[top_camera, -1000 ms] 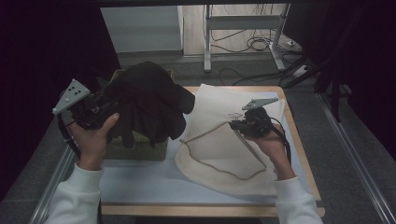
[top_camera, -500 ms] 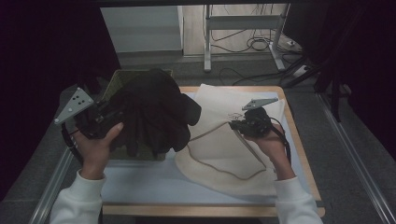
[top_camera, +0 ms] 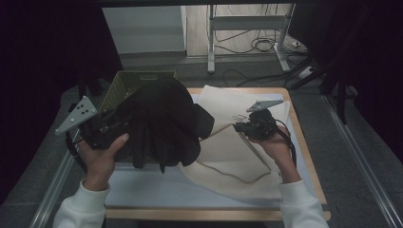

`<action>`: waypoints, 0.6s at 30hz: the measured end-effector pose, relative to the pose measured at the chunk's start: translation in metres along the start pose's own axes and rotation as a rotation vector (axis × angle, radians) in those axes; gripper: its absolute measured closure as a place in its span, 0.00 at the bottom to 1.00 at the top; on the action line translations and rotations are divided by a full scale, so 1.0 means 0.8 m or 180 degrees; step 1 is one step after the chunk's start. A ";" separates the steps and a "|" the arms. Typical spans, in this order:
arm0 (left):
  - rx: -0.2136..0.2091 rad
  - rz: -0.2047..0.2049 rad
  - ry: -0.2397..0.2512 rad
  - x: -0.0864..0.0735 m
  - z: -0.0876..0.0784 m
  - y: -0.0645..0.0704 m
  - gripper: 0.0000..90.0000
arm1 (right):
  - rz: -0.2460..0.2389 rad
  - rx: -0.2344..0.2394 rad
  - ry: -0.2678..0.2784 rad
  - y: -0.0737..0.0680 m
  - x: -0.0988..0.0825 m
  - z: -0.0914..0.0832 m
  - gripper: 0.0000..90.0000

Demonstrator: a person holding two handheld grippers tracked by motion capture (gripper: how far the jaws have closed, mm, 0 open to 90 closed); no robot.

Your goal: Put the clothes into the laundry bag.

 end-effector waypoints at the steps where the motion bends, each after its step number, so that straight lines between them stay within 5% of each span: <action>1: -0.0017 0.0023 -0.0007 -0.001 0.000 0.002 0.80 | -0.0005 -0.0003 0.0001 0.000 0.000 0.000 0.96; 18: -0.0253 0.0079 -0.0076 -0.014 0.003 0.031 0.80 | -0.0001 -0.0005 0.0005 0.000 0.000 0.000 0.96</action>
Point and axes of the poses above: each handheld gripper's, and its own axes: z roughly forward along the jaws, x roughly out of its top, y roughly to its right, the point moved 3 cm from there along z, roughly forward along the jaws, and after that the axes turned 7 degrees about -y, right-handed, at the moved point
